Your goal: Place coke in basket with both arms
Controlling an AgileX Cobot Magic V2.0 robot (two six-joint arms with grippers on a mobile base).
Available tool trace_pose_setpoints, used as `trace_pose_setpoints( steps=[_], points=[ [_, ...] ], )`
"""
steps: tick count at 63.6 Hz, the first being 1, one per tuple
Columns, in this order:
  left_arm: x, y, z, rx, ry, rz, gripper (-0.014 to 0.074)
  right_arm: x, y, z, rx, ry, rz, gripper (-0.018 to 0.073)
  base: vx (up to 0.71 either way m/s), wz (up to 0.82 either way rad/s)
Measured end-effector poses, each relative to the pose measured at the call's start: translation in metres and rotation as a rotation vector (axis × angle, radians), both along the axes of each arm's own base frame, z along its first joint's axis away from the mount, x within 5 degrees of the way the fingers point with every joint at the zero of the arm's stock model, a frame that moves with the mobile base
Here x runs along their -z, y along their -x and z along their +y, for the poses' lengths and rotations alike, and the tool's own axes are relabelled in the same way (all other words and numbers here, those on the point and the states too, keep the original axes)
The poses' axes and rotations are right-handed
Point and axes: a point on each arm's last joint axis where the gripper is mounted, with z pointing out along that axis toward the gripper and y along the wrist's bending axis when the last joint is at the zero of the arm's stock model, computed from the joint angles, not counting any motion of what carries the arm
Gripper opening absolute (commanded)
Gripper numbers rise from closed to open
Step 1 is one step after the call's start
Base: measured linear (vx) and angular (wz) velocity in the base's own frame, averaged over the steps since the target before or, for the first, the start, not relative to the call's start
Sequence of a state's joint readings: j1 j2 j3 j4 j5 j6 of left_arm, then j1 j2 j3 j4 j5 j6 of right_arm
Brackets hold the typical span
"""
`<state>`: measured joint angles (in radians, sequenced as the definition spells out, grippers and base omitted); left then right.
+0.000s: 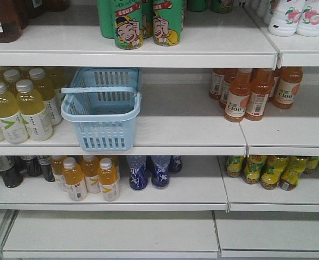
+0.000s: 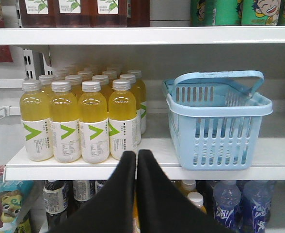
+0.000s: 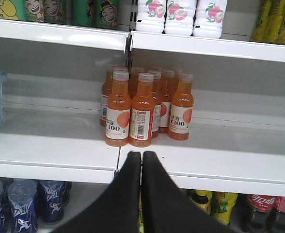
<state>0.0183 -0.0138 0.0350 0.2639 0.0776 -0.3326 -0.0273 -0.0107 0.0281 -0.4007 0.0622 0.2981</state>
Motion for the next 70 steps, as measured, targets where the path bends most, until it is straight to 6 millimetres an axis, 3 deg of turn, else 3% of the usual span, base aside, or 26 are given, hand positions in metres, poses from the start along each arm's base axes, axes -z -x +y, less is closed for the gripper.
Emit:
trace_pose_setpoints(
  steps=[47, 52, 63, 70],
  points=[
    [0.0000, 0.0000, -0.0001, 0.001, 0.028, -0.001, -0.0006, 0.0011, 0.0000, -0.0004, 0.005, -0.001, 0.012, -0.0005, 0.00, 0.00],
    [0.0001, 0.0000, -0.0006, 0.005, 0.175, -0.006, -0.0006, 0.0013, 0.0000, -0.0005, 0.006, -0.001, 0.014, -0.0005, 0.00, 0.00],
    [0.0002, -0.0001, -0.0029, 0.022, 0.763, -0.016, -0.0006, 0.0014, 0.0000, -0.0006, 0.007, -0.001, 0.016, -0.0005, 0.00, 0.00],
    [0.0001, -0.0001, -0.0035, 0.027, 0.905, -0.017, -0.0006, 0.0015, 0.0000, -0.0006, 0.007, -0.001, 0.017, -0.0005, 0.00, 0.00]
  ],
)
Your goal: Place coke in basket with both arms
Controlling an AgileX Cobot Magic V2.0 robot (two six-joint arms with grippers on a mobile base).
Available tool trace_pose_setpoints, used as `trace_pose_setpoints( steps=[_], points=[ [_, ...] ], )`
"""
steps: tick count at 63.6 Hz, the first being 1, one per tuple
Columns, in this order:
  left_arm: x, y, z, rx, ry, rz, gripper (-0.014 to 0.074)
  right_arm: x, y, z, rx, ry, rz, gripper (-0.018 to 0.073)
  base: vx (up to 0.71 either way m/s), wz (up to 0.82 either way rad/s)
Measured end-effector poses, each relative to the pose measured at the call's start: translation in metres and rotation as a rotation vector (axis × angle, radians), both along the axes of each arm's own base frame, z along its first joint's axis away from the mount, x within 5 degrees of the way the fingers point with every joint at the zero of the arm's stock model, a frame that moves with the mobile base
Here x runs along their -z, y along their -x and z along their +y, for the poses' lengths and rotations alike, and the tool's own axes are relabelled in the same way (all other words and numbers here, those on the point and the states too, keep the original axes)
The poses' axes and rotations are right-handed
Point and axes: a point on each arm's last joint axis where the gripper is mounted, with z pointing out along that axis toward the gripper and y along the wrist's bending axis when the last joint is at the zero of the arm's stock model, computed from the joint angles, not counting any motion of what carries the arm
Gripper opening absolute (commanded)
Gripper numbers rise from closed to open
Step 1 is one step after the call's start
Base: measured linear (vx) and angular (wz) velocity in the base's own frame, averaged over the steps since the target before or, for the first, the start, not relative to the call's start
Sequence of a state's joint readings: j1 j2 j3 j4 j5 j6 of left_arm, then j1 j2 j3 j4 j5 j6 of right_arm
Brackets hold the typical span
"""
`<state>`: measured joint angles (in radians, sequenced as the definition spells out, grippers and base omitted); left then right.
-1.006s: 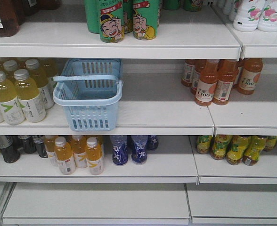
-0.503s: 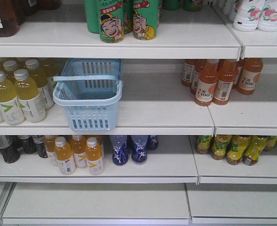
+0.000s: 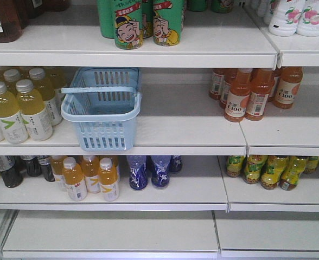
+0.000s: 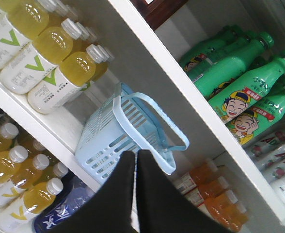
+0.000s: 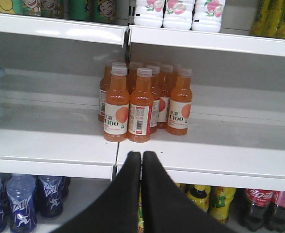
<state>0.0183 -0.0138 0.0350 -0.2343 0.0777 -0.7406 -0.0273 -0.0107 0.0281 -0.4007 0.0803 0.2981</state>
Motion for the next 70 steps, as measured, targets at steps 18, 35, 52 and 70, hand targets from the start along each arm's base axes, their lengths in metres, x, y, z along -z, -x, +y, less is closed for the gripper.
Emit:
trace_pose_setpoints(
  steps=[18, 35, 52, 70],
  points=[
    [-0.015, 0.001, 0.005, -0.026, 0.475, -0.163, -0.0006, 0.000, 0.000, 0.000, 0.000, 0.000, 0.000, -0.0005, 0.00, 0.00],
    [-0.121, 0.037, 0.009, 0.101, 0.695, -0.571, -0.0006, 0.000, 0.000, 0.000, 0.000, 0.000, 0.000, -0.0005, 0.00, 0.00],
    [-0.218, 0.062, -0.001, 0.155, 0.299, -0.856, -0.0006, 0.000, 0.000, 0.000, 0.000, 0.000, 0.000, -0.0005, 0.00, 0.00],
    [-0.218, -0.042, -0.026, 0.363, 0.138, -0.661, 0.0009, 0.000, 0.000, 0.000, 0.000, 0.000, 0.000, -0.0005, 0.00, 0.00]
  ],
)
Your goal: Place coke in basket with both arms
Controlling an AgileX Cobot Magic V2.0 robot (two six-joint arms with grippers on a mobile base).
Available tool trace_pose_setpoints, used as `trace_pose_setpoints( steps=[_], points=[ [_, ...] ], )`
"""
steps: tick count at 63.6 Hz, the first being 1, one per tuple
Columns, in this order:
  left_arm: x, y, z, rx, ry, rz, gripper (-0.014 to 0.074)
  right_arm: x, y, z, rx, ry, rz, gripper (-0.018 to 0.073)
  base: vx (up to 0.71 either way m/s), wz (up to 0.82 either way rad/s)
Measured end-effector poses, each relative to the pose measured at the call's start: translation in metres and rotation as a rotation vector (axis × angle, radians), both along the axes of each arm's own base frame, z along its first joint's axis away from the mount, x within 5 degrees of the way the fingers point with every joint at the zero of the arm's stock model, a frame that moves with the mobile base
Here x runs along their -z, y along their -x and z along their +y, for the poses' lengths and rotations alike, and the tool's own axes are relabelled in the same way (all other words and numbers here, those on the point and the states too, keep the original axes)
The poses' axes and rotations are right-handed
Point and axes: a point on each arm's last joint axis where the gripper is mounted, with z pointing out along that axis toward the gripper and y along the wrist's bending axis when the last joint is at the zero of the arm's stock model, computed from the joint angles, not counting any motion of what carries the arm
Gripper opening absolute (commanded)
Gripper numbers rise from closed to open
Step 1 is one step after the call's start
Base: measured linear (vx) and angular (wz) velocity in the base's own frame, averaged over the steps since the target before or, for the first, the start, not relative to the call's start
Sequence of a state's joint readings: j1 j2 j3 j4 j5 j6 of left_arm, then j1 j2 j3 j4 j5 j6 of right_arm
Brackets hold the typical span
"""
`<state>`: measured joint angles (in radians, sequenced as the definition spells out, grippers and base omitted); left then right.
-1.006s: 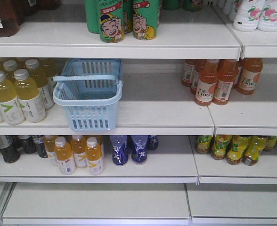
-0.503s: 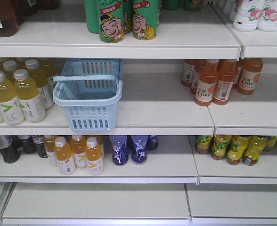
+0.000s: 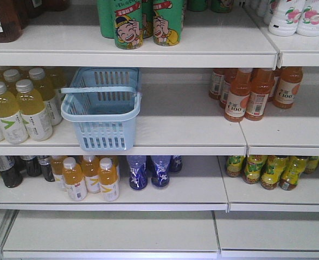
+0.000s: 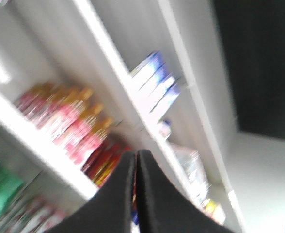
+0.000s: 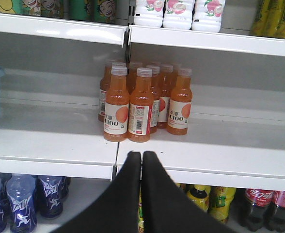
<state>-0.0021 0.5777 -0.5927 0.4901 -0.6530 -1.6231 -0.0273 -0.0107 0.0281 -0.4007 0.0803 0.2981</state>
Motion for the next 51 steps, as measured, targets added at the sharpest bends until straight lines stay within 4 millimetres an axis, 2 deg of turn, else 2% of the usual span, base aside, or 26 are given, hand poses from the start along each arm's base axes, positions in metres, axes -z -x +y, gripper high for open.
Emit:
trace_pose_setpoints(
  steps=[8, 16, 22, 28, 36, 51],
  points=[
    [0.023, -0.050, -0.002, 0.009, -0.023, 0.183, 0.0087, 0.000, 0.000, 0.000, 0.000, 0.000, 0.000, -0.0005, 0.00, 0.00],
    [0.052, -0.094, -0.004, 0.053, 0.011, 0.345, 0.0258, 0.000, 0.000, 0.000, 0.000, 0.000, 0.000, -0.0005, 0.00, 0.00],
    [0.074, -0.120, -0.006, 0.102, 0.039, 0.447, 0.0398, 0.000, 0.000, 0.000, 0.001, 0.000, 0.002, -0.0005, 0.00, 0.00],
    [0.102, -0.143, -0.011, 0.169, 0.049, 0.559, 0.0495, 0.000, 0.000, 0.000, 0.001, 0.000, 0.003, -0.0005, 0.00, 0.00],
    [0.138, -0.168, -0.017, 0.256, 0.106, 0.682, 0.0542, 0.000, 0.000, 0.000, 0.001, 0.000, 0.003, -0.0005, 0.00, 0.00],
    [0.204, -0.203, -0.016, 0.299, 0.276, 0.817, 0.0542, 0.000, 0.000, 0.000, 0.001, 0.000, 0.003, -0.0005, 0.00, 0.00]
  ],
)
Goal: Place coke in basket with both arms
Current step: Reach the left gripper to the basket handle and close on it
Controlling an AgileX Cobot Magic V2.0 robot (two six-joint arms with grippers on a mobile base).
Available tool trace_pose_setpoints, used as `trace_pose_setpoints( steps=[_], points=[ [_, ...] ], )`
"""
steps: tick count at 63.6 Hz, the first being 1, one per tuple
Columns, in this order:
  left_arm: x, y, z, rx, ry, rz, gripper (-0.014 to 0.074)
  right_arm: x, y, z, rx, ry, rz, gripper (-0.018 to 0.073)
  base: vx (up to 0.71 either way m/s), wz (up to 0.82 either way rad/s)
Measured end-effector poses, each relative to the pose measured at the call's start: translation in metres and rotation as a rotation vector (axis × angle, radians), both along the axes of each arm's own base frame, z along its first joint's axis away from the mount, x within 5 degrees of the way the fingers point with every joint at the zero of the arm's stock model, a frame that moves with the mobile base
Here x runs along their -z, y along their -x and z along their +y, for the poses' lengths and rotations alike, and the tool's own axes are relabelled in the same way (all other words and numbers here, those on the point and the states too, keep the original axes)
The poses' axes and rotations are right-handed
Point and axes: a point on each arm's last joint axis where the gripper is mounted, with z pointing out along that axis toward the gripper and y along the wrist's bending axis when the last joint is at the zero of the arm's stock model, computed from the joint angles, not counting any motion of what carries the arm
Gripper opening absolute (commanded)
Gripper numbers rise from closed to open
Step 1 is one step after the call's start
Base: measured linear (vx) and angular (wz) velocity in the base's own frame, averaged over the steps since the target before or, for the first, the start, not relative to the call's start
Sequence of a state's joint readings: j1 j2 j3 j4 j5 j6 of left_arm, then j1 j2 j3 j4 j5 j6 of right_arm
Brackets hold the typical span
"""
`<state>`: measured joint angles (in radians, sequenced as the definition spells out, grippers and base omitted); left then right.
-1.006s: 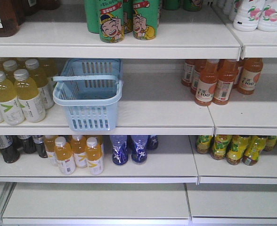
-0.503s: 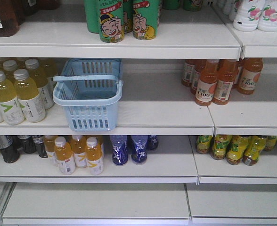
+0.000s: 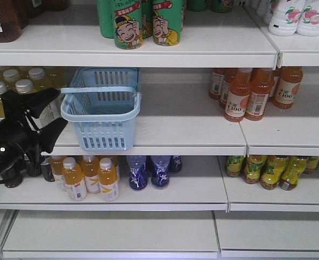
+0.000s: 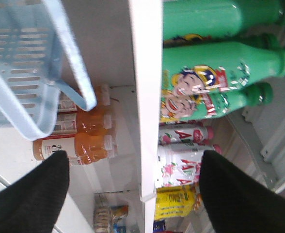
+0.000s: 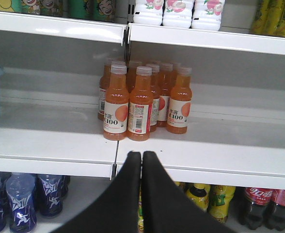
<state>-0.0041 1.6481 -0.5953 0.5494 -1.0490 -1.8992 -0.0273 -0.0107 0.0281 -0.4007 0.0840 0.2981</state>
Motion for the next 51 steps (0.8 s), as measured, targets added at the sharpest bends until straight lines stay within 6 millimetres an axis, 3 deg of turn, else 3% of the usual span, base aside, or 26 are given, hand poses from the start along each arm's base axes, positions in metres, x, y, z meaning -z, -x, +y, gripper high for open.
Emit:
trace_pose_setpoints(
  steps=[11, 24, 51],
  points=[
    [0.025, -0.031, 0.000, -0.003, 0.048, 0.020, 0.0542, 0.000, 0.000, 0.000, 0.000, 0.000, 0.000, -0.0005, 0.00, 0.00],
    [0.030, -0.065, -0.001, 0.013, 0.072, -0.020, 0.0542, 0.000, 0.000, 0.000, 0.000, 0.000, 0.000, -0.0005, 0.00, 0.00],
    [0.031, -0.102, 0.001, -0.020, 0.056, 0.001, 0.0541, 0.000, 0.000, 0.000, 0.000, 0.000, 0.000, -0.0005, 0.00, 0.00]
  ],
)
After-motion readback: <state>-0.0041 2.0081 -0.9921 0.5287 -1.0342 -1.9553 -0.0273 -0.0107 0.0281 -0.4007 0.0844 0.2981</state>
